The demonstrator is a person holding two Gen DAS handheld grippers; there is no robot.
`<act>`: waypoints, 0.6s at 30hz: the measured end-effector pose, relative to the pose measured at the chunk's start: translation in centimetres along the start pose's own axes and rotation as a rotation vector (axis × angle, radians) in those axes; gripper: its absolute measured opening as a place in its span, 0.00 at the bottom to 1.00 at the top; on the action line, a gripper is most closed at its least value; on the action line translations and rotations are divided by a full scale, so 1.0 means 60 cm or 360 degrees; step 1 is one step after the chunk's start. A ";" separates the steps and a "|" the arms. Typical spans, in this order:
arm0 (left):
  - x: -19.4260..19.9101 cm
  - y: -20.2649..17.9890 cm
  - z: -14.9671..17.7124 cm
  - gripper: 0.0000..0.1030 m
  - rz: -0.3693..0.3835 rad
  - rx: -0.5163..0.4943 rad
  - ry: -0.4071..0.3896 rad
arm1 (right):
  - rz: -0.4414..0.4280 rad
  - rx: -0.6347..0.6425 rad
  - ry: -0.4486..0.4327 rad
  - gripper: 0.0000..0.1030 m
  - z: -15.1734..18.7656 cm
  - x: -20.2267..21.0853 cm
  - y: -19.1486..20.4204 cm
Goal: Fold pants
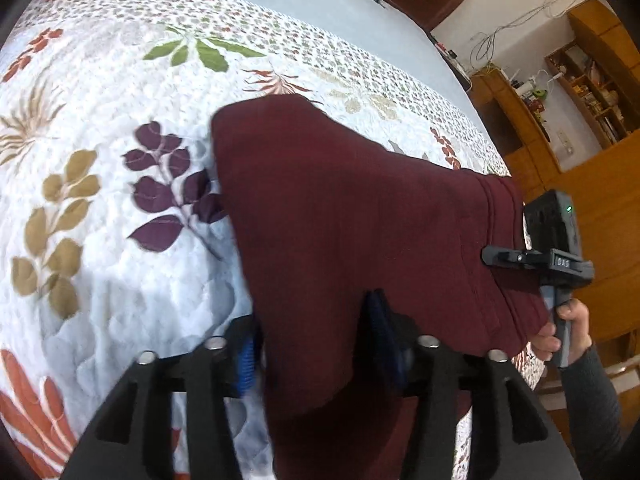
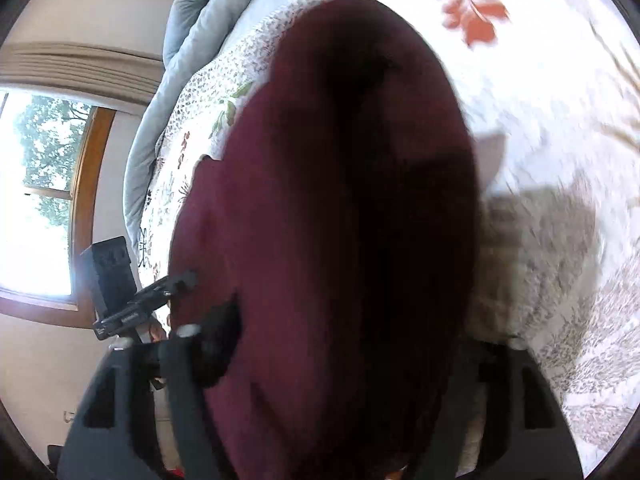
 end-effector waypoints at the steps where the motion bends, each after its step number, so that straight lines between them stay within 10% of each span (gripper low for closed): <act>1: 0.015 0.005 0.002 0.63 -0.0043 0.0008 -0.0014 | 0.0000 -0.0002 -0.0007 0.71 0.008 0.011 -0.002; 4: 0.085 0.025 -0.003 0.64 -0.0172 0.0027 -0.0162 | 0.0085 -0.0002 -0.0137 0.75 0.016 0.081 -0.013; 7: 0.138 0.016 -0.024 0.68 0.0020 0.0050 -0.0321 | 0.0144 -0.0006 -0.0507 0.73 0.008 0.196 -0.002; 13: 0.080 -0.028 -0.084 0.70 0.0561 0.0168 -0.0302 | -0.0204 0.0066 -0.0330 0.62 -0.024 0.119 0.100; 16: 0.050 0.011 -0.074 0.70 0.0629 0.0306 -0.0300 | -0.0179 -0.0039 -0.0266 0.35 -0.057 0.047 0.088; 17: 0.043 0.024 -0.079 0.70 0.0651 0.0338 -0.0290 | -0.0123 -0.0091 -0.0268 0.00 -0.060 0.036 0.054; 18: 0.035 0.033 -0.082 0.69 0.0665 0.0372 -0.0285 | -0.0135 -0.0169 -0.0269 0.00 -0.058 0.030 0.034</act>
Point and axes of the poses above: each gripper's, at about its wrist camera, not at the fingertips, and x roughly against the way its jaws point, y to its left, z to its underside, the point moved 3 cm from there along -x, roughly the way its jaws point, and after that the axes turned 1 degree about x, right-handed, at the moved point
